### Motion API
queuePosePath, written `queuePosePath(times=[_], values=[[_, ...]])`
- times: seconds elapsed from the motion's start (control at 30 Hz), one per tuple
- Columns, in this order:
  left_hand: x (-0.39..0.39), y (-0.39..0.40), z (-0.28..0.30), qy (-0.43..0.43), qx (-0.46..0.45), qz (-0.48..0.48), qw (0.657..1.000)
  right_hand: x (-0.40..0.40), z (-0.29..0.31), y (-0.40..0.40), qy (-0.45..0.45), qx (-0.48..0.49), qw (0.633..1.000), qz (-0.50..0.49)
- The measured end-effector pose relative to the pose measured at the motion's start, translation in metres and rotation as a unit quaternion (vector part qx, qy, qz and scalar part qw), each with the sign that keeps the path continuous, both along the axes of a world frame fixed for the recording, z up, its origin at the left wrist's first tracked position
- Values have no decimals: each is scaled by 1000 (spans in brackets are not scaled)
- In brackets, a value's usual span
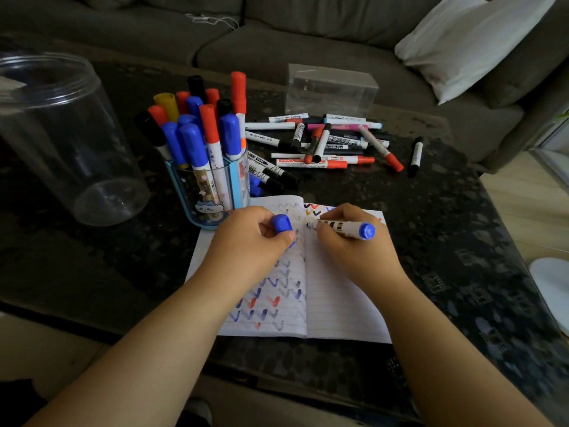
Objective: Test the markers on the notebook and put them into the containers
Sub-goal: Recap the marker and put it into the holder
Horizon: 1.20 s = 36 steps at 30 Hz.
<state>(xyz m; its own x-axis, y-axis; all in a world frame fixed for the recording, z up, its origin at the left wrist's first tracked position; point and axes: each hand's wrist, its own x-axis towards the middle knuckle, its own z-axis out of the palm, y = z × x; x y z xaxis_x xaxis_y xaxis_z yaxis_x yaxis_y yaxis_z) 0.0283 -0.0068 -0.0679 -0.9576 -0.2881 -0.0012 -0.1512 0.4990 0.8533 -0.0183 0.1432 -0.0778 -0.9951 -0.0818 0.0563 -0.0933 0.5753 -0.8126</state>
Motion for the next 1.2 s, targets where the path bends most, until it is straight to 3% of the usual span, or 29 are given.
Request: queuePosePath(times=[0.37,0.77,0.97,1.07,1.2], values=[[-2,3,-2,0,8,2,1000,0,1,11,-11,-78,996,-47],[-2,4,-1,0,7,10,1000,2,3,7,-22,-17,1000,2],[-1,5,3,-6,10,11,1000,3,3,9,-8,-33,999,-24],[0,4,5,-16,57,19,998,6,11,9,-17,-94,995,-24],[-5,2,7,-38,244,58,967,9,27,11,-32,-182,982,-28]])
